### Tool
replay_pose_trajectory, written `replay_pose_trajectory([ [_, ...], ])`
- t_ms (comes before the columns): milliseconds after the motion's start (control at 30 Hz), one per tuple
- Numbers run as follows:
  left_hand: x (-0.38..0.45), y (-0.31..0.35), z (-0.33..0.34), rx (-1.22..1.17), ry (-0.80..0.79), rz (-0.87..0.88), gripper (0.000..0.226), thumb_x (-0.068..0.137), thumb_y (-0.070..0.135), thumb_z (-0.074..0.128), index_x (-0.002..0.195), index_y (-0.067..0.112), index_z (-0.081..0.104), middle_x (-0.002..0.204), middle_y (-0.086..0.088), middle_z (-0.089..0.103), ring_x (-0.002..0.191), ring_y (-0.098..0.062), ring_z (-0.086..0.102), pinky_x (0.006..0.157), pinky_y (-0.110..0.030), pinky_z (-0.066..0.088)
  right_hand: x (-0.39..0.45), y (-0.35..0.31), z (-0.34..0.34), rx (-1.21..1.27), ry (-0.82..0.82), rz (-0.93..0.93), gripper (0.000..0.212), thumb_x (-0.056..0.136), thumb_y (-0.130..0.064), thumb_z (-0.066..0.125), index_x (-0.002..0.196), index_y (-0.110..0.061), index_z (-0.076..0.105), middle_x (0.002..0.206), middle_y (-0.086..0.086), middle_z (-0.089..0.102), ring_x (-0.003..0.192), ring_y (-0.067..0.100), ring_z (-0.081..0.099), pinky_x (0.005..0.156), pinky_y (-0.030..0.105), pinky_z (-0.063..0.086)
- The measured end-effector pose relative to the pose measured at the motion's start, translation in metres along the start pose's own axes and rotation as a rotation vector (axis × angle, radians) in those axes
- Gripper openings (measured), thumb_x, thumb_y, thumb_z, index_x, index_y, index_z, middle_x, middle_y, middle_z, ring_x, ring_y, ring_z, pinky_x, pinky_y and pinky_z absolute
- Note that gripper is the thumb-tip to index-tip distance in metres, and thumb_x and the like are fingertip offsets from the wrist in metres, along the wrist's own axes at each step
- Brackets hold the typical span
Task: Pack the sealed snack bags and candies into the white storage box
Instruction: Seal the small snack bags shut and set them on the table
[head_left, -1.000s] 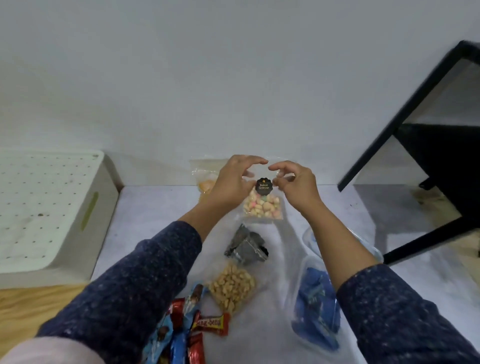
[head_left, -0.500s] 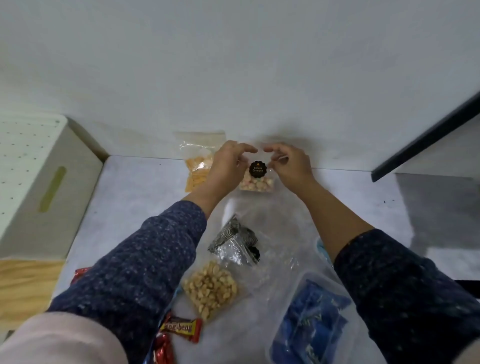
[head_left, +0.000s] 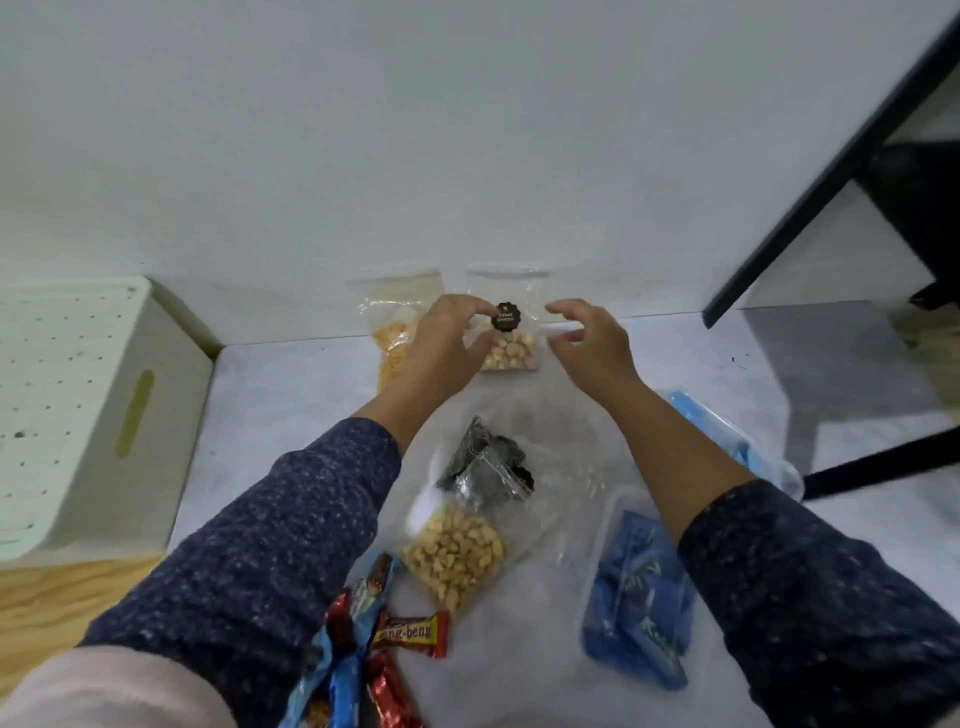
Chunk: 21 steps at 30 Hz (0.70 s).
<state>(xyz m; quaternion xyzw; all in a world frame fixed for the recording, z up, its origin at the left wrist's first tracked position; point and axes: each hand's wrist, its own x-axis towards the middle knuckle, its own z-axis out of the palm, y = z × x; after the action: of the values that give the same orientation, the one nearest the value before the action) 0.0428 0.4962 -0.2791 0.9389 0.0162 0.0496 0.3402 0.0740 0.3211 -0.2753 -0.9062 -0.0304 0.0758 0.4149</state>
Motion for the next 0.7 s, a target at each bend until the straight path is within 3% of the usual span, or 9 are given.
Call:
replay_pose_trajectory([
  [167,-0.057,-0.008,0.005,0.022,-0.353,0.0,0.033,0.09,0.028,0.06,0.119,0.013,0.061,0.117,-0.007,0.065,0.108,-0.021,0.059,0.091,-0.028,0.043,-0.079,0.01,0.023,-0.023,-0.175,0.142,0.034,0.083,-0.013,0.064,0.116,-0.019,0.062,0.109,0.008,0.067,0.089,0.017,0.062,0.082,0.024,0.045],
  [333,-0.103,-0.026,0.015,0.048,-0.547,-0.02,0.04,0.088,0.016,0.06,0.127,0.011,0.053,0.118,-0.011,0.062,0.109,-0.029,0.058,0.088,-0.03,0.043,-0.134,0.019,0.051,-0.114,-0.218,0.24,0.04,0.082,-0.013,0.064,0.121,-0.02,0.059,0.11,0.01,0.067,0.1,0.026,0.064,0.084,0.026,0.044],
  [433,-0.114,-0.031,0.015,0.001,-0.516,-0.048,0.047,0.088,0.011,0.058,0.134,0.014,0.048,0.121,-0.011,0.062,0.111,-0.028,0.058,0.087,-0.024,0.04,-0.151,0.019,0.065,-0.111,-0.173,0.29,0.047,0.08,-0.004,0.058,0.124,-0.021,0.058,0.108,0.01,0.067,0.1,0.028,0.063,0.085,0.028,0.046],
  [533,-0.122,-0.032,0.008,-0.087,-0.442,-0.074,0.038,0.087,0.01,0.057,0.124,0.017,0.058,0.114,-0.007,0.067,0.108,-0.024,0.06,0.088,-0.022,0.04,-0.16,0.018,0.071,-0.078,-0.073,0.304,0.041,0.08,-0.004,0.059,0.118,-0.019,0.063,0.095,0.011,0.066,0.086,0.02,0.059,0.078,0.027,0.046],
  [600,-0.126,-0.035,-0.001,-0.171,-0.355,-0.136,0.028,0.087,0.011,0.057,0.113,0.016,0.065,0.108,-0.005,0.068,0.105,-0.023,0.061,0.088,-0.024,0.042,-0.163,0.01,0.07,-0.05,-0.013,0.297,0.027,0.079,-0.009,0.065,0.105,-0.016,0.068,0.083,0.004,0.061,0.079,0.016,0.054,0.069,0.022,0.038],
  [700,-0.13,-0.04,-0.022,-0.42,-0.224,-0.256,0.015,0.085,0.016,0.06,0.096,0.021,0.068,0.092,0.001,0.067,0.096,-0.022,0.062,0.084,-0.029,0.046,-0.164,-0.01,0.064,0.142,0.09,0.306,0.009,0.077,-0.016,0.073,0.077,-0.019,0.065,0.071,0.0,0.059,0.072,0.016,0.054,0.061,0.024,0.039],
])
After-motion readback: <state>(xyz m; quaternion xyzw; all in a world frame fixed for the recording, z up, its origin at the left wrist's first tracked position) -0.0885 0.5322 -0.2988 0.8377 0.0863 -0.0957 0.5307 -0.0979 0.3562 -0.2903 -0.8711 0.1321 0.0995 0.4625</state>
